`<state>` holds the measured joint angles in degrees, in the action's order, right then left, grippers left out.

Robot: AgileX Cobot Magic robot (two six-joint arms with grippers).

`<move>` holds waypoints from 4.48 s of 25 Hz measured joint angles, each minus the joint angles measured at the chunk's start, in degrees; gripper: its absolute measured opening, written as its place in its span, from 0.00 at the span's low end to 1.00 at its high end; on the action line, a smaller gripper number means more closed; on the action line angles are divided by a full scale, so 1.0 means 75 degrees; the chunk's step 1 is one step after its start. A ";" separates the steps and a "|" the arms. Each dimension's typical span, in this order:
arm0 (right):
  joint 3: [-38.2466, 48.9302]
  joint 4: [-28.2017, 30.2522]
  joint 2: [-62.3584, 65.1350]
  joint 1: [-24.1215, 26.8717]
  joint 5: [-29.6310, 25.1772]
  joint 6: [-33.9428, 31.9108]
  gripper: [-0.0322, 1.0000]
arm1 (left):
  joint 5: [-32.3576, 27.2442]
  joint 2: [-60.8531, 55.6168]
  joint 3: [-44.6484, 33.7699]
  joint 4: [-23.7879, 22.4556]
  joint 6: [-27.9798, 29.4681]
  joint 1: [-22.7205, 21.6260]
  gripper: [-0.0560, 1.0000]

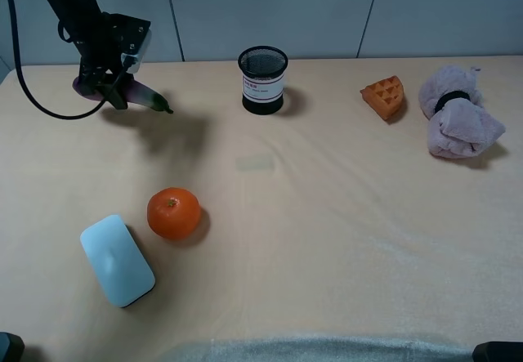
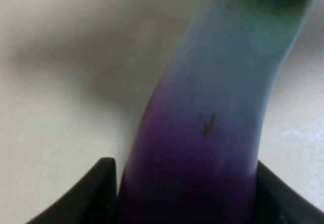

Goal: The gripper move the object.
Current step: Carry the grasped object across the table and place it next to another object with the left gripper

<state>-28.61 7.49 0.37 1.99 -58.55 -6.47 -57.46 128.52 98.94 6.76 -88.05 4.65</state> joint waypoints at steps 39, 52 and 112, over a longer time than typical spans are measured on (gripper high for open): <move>0.0000 -0.0007 0.0000 0.0000 -0.0014 0.0000 0.70 | -0.1135 -0.0700 0.0179 -0.0564 0.1418 0.2305 0.54; 0.0000 -0.0007 0.0000 0.0000 -0.0017 0.0000 0.70 | -0.1182 -0.0751 0.0179 -0.0563 0.1763 0.3421 0.54; 0.0000 -0.0007 0.0000 0.0000 -0.0034 0.0000 0.70 | -0.0451 -0.2429 -0.2539 -0.0180 0.2084 0.5446 0.54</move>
<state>-28.61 7.44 0.37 1.99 -58.80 -6.47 -60.85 110.31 79.89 5.41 -72.43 45.49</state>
